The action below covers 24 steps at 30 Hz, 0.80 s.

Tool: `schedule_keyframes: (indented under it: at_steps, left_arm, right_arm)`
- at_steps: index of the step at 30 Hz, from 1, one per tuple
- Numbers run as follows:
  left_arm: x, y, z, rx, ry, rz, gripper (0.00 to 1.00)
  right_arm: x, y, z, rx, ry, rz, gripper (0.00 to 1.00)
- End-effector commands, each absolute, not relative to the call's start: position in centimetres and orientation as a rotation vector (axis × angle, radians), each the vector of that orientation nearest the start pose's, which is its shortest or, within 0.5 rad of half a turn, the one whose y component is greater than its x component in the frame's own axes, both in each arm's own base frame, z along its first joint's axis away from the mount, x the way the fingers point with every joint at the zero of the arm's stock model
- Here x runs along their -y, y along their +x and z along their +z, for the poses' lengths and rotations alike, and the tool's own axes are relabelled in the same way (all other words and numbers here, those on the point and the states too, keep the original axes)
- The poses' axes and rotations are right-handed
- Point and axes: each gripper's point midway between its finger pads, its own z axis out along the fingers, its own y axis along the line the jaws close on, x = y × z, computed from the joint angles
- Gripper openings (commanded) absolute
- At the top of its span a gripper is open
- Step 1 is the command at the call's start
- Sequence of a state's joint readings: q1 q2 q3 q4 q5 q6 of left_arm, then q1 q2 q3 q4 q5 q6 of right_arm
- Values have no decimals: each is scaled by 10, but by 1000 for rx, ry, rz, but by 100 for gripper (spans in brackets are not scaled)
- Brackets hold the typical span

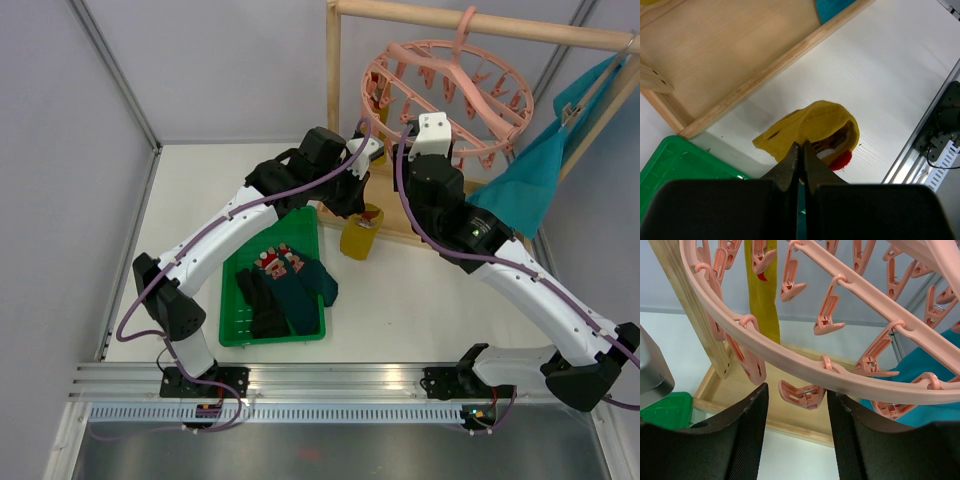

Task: Clip the socks to the hanger
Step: Open the clamp at the hanger.

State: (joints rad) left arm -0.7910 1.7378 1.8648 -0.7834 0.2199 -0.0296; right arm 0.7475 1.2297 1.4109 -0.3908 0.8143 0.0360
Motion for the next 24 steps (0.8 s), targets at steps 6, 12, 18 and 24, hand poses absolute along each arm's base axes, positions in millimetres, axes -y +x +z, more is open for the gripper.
schedule_keyframes:
  at_steps: [6,12,18,24]
  left_arm:
    - [357,295,312,-2019,936,-731,2]
    - [361,296,313,-2017,928,-750,2]
    - [367,300,317,-2009,899,-776,2]
    - [379,305,327,-1990,872,-816,2]
  right_arm:
    - [-138,344,412,-1642,23,-123,50]
    - [-140,343,413,-1642,25,-108,41]
    - [-142,343,412,-1646,31,-84,29]
    - [-143,341,412,-1654,46,-52,12]
